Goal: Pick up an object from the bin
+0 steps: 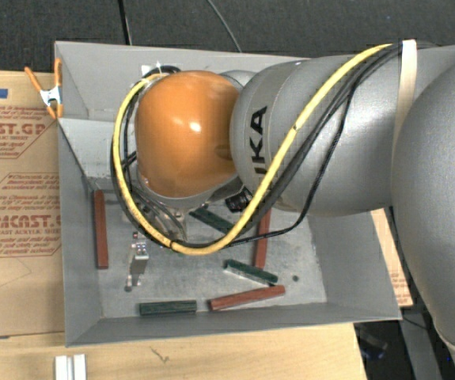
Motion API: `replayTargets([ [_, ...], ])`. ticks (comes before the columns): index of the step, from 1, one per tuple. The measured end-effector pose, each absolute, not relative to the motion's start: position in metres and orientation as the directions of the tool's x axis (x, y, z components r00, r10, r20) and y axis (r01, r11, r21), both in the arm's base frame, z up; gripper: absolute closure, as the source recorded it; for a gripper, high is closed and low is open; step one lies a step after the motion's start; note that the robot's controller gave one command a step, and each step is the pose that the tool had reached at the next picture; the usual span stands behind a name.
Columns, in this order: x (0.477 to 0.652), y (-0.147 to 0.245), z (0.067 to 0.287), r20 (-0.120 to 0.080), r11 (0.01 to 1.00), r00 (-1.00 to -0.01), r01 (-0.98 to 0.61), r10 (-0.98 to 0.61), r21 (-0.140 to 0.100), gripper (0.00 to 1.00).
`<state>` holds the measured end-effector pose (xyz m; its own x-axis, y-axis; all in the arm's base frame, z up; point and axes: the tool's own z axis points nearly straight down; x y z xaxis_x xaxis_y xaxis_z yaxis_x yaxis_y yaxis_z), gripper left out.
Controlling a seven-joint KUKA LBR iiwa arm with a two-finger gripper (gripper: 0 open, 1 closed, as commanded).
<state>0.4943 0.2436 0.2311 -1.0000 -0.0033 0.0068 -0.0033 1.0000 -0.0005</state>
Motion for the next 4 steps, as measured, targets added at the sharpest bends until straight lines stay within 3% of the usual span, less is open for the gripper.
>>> replayTargets([
  [1, 0.496, 0.242, 0.235, 0.000, 1.000, -1.000, -0.001, -0.001, 0.001, 0.00],
  [2, 0.502, 0.218, 0.204, -0.009, 0.988, -0.988, -0.153, -0.153, 0.005, 0.00],
  [3, 0.501, 0.197, 0.166, -0.001, 0.973, -0.973, -0.230, -0.230, 0.000, 0.00],
  [4, 0.497, 0.189, 0.147, 0.000, 0.999, -0.999, -0.041, -0.041, 0.001, 0.00],
])
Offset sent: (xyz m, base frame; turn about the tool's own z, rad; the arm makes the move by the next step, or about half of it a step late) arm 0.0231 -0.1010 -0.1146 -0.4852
